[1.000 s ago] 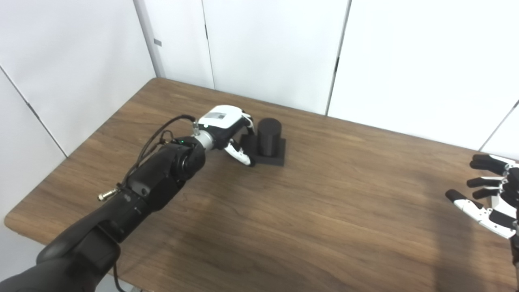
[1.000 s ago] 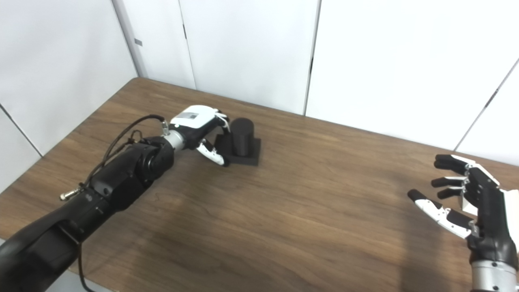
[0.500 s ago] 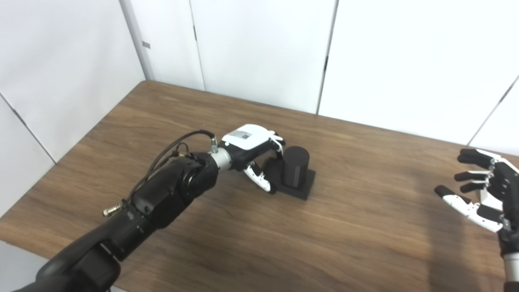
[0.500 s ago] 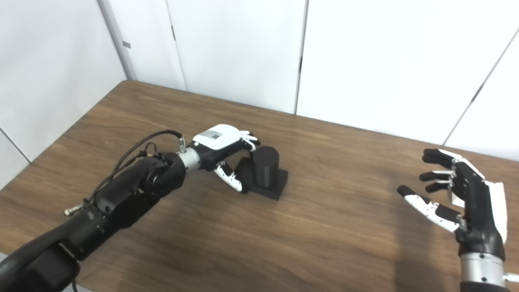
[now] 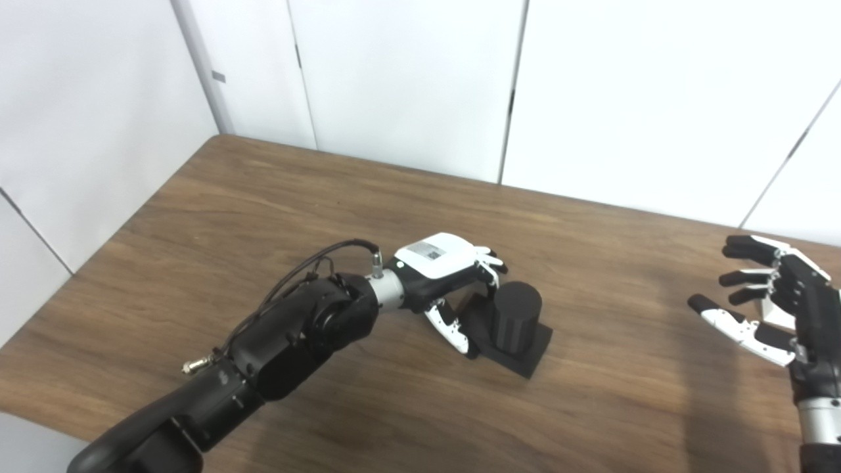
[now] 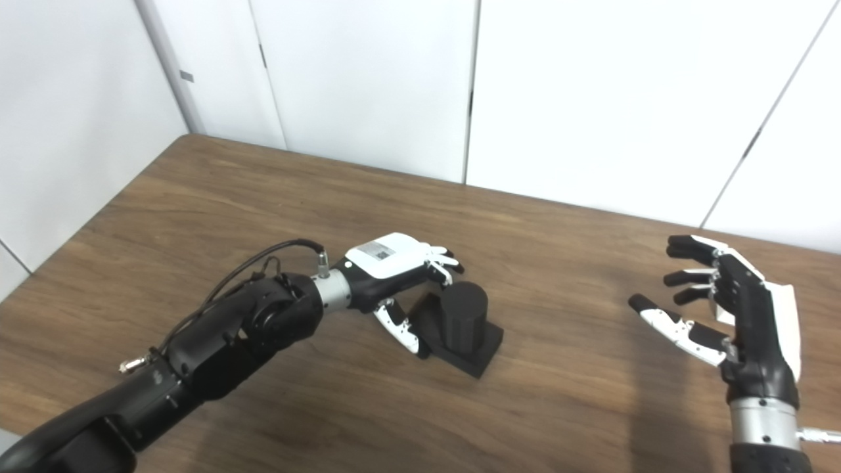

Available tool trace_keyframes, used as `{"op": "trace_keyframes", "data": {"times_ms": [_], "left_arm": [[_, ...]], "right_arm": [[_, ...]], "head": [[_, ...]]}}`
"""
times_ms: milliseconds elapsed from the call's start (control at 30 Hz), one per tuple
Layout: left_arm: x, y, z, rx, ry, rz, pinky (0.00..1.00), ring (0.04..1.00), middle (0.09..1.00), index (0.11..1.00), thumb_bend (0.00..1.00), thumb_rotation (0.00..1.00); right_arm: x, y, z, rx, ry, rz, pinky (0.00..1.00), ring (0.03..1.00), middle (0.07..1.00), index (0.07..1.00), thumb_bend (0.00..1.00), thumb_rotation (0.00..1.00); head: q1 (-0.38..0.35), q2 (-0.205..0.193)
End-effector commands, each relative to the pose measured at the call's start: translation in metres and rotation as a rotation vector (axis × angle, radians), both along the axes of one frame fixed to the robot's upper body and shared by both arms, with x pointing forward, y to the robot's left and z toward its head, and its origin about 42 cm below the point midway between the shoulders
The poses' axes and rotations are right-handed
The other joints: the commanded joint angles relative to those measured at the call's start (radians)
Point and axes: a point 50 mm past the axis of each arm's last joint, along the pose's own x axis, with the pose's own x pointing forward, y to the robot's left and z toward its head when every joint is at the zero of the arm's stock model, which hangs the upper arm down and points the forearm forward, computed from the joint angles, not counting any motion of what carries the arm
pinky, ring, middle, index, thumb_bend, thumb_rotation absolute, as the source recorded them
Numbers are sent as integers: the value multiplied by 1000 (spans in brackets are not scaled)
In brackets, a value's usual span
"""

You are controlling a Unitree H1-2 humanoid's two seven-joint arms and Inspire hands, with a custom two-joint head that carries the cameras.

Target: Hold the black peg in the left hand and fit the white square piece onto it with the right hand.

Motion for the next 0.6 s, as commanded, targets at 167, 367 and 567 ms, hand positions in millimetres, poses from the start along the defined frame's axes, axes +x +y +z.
{"op": "trace_keyframes", "data": {"times_ms": [167,367,567], "left_arm": [[-24,-31,-32,115,83,-175,932,948,903,489,521,61],[-25,-40,-41,174,46,-235,929,948,902,492,522,63],[-22,-35,-40,239,1,-274,915,944,903,492,522,63]], "right_arm": [[7,2,16,-4,-102,15,439,557,693,684,555,0],[8,2,15,-14,-119,27,433,552,688,691,556,0],[8,3,20,-39,-99,35,435,554,689,724,581,0]], "head": [[-39,8],[-118,12],[-234,-2]]}}
